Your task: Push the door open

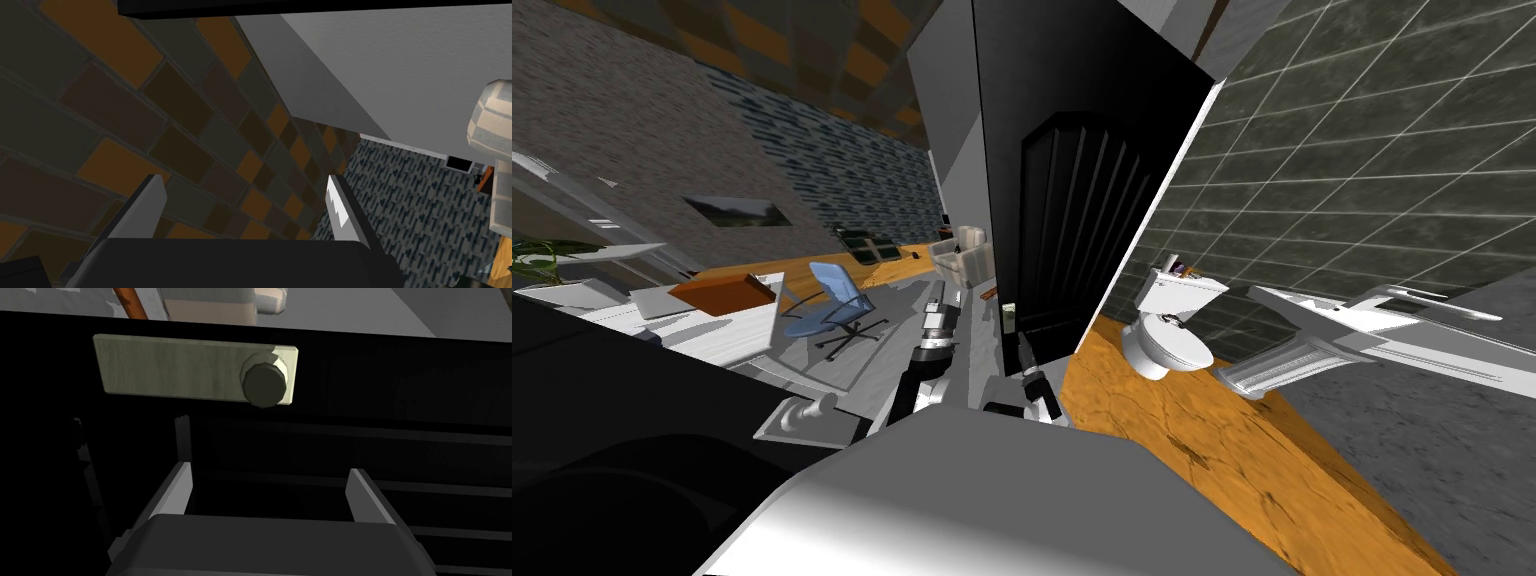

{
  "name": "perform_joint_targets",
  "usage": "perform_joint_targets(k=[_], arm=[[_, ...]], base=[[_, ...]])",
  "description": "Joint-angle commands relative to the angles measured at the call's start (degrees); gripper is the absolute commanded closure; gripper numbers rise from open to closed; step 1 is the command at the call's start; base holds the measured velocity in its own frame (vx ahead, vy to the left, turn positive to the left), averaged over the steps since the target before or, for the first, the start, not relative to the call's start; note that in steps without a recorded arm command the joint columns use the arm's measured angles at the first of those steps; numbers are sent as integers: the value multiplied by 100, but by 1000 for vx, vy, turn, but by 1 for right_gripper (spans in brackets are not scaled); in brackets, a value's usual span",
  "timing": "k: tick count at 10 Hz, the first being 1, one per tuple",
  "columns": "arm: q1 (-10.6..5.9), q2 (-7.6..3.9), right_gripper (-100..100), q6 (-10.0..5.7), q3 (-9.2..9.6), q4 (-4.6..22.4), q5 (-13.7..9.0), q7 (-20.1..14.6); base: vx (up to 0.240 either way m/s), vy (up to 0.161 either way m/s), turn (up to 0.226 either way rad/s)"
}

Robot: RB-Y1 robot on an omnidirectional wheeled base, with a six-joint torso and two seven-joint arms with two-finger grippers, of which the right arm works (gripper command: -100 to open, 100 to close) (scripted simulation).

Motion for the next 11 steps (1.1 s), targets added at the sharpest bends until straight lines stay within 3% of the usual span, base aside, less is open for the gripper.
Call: perform_joint_targets(k=[1,3,5,7,8,9,11], arm=[[-56,-130,-100,-6,-33,55,6,-2],[-118,-187,-100,-7,-75,92,5,-20],[-179,-95,-100,-7,-117,129,4,-38],[-231,130,-100,-8,-152,160,3,-53],[-220,69,-100,-10,-142,154,3,-49],[-220,69,100,-10,-142,154,3,-49],[-220,69,100,-10,-142,154,3,-49]], base=[[194,68,19],[216,124,15],[200,123,15],[206,114,15],[75,36,0],[0,0,0],[-28,-15,5]])
